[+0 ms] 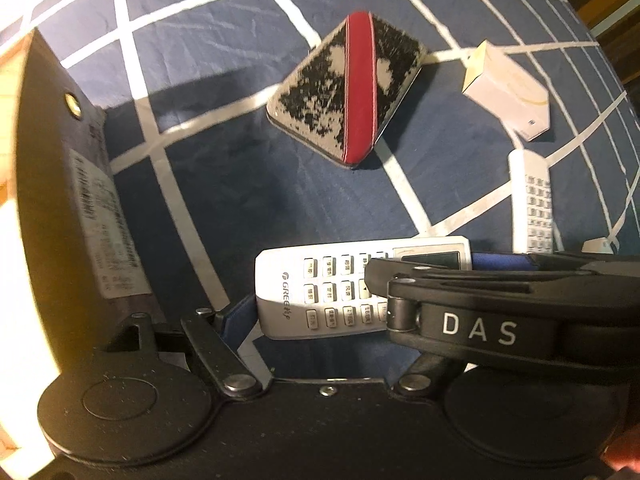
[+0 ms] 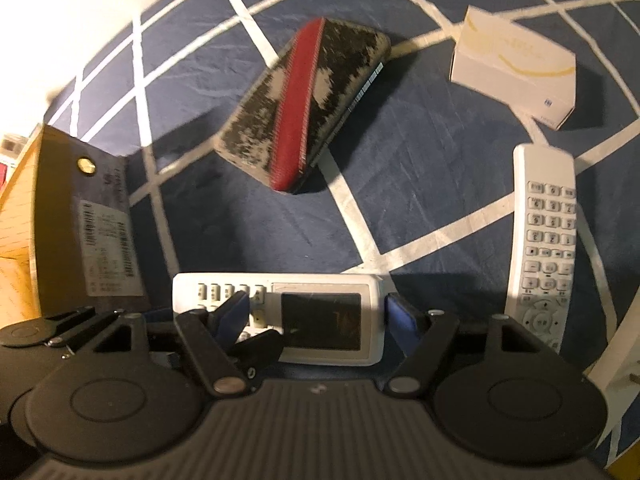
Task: Organize objects
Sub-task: 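Close both grippers together on the white keypad remote with a screen, then carry the held remote with both grippers over the box and lower it inside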
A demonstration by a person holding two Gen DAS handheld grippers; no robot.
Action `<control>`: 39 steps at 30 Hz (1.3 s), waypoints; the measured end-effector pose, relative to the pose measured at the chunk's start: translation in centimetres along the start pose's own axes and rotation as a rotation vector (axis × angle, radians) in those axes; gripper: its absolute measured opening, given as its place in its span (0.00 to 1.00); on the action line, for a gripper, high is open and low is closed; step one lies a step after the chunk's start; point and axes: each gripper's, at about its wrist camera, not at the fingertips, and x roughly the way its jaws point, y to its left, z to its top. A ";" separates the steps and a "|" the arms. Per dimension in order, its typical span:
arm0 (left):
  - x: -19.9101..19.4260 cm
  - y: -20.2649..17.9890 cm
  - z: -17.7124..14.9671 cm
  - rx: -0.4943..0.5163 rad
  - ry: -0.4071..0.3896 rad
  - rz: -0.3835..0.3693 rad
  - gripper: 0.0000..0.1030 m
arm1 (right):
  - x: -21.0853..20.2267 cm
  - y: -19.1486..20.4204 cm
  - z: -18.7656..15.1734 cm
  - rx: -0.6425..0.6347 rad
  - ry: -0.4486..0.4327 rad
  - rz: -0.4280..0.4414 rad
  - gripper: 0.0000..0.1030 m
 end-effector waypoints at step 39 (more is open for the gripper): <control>-16.1 11.6 -10.9 -0.230 -0.261 0.137 0.71 | -8.4 19.2 -7.9 -0.368 -0.133 0.141 0.71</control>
